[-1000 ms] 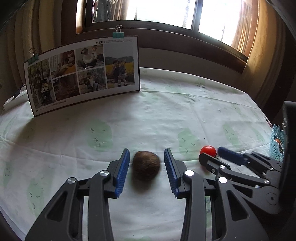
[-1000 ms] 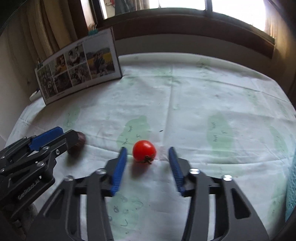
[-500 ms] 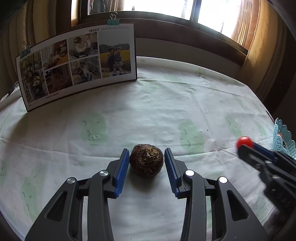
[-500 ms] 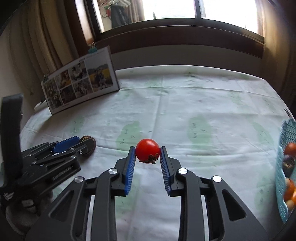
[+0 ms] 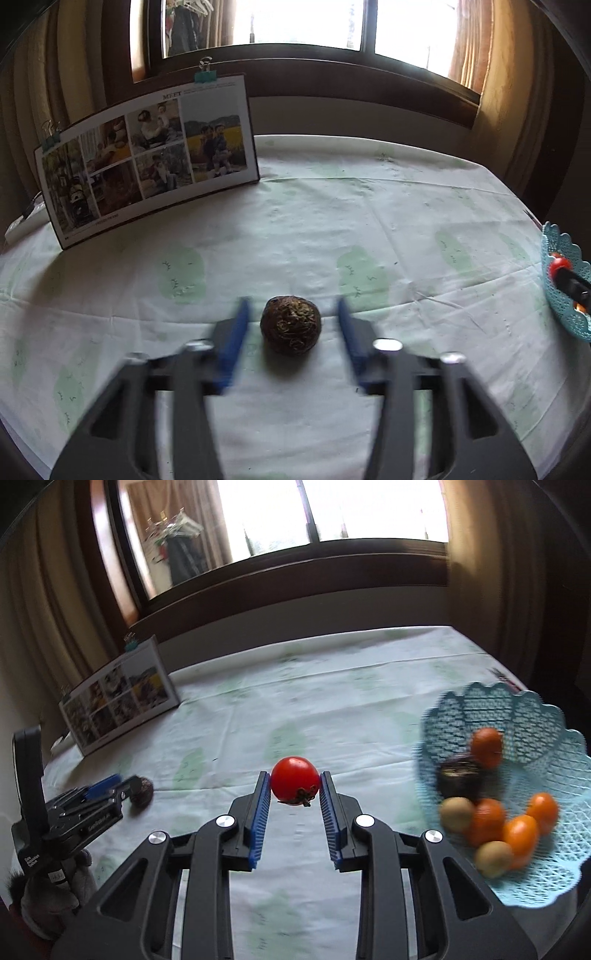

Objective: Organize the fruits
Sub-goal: 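Lower the red tomato into the blue basket and open the right tool, then lower the dark brown fruit into the blue basket and open the left tool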

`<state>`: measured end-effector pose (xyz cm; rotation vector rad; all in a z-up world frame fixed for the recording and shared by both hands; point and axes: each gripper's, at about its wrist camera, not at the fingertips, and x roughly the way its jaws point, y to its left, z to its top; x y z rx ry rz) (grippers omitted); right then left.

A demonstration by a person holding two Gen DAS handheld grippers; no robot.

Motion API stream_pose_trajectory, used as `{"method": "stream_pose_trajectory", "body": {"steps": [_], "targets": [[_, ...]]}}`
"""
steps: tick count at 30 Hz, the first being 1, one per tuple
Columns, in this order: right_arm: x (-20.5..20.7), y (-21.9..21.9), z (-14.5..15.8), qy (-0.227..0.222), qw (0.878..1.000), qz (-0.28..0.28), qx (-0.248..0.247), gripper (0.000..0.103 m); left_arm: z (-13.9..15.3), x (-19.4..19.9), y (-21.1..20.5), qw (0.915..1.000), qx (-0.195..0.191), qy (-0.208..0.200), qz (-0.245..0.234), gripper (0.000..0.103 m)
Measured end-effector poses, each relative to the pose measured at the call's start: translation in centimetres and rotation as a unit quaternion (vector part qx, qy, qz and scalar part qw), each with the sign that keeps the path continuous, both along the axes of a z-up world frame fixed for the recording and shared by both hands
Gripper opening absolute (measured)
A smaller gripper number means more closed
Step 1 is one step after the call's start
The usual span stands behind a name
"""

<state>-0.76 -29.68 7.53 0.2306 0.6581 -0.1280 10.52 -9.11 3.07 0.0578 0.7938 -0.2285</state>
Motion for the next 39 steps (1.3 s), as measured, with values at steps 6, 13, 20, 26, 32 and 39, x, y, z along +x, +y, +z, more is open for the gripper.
{"method": "stream_pose_trajectory", "body": {"steps": [6,13,20,26,32,39], "targets": [[-2.3,-3.5,0.7,-0.014,0.999,-0.045,0.004,0.028,-1.1,1.1,0.5,0.9993,-0.004,0.038,0.008,0.065],[-4.7,-7.7,0.5,-0.022,0.994,-0.102,0.014,0.028,-1.7,1.5,0.7,0.9977,-0.017,0.065,0.005,0.039],[-6.9,-10.7,-0.2,-0.022,0.988,-0.155,0.011,0.042,0.5,-0.1,-1.8,0.9987,-0.023,0.04,-0.022,0.039],[-9.1,-12.1,-0.2,-0.044,0.98,-0.195,0.006,0.054,2.7,-1.8,-6.2,0.9969,-0.029,0.024,-0.07,0.039],[-10.8,-13.0,-0.7,-0.052,0.973,-0.223,-0.011,0.062,3.9,-3.2,-11.7,0.9913,-0.036,0.024,-0.125,0.039],[-11.9,-13.5,-1.1,-0.059,0.969,-0.237,-0.03,0.067,5.5,-4.8,-19.3,0.9788,-0.051,0.015,-0.198,0.04]]}}
